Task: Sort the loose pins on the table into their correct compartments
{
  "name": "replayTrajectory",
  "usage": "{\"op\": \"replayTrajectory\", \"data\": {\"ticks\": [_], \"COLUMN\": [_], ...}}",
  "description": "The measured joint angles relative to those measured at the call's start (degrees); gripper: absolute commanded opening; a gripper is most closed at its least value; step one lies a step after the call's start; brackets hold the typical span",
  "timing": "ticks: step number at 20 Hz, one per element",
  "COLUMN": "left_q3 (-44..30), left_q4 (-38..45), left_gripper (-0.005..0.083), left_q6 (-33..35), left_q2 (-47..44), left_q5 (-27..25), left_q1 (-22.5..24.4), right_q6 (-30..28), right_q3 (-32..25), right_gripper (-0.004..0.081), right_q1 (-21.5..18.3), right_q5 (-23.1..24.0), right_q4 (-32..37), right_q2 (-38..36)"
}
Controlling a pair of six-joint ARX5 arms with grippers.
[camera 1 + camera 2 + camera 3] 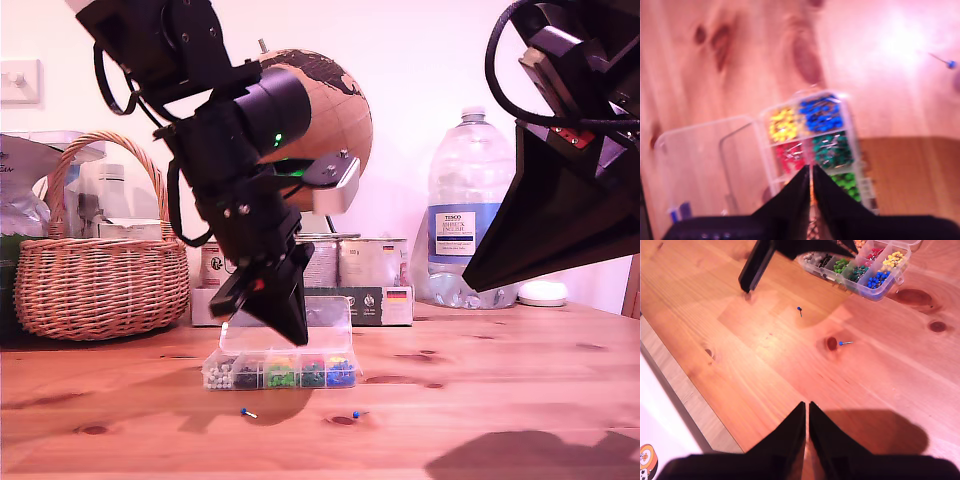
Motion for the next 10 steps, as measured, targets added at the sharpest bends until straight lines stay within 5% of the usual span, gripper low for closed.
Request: {"op": "replayTrajectory", "data": {"ticks": [3, 10], "left_q3": [1.95, 2.10], "left_q4": [-3.54, -12.61], "left_gripper": [-0.0022, -0.0022], "left_q6": [-3.63, -27.34], "left_q2": [-1.40, -14.03], "left_q5": [-0.46, 3.39], "left_q1": [-0.70, -3.65], "right_q6": [0.00, -0.22], "right_q3": [0.00, 0.00], "right_gripper": [-0.0010, -0.0011], "right_q1": [0.00, 0.00], "right_q5": [0.09, 0.20], "right_q4": [0.68, 1.62], "right_q2": [0.00, 0.00]}}
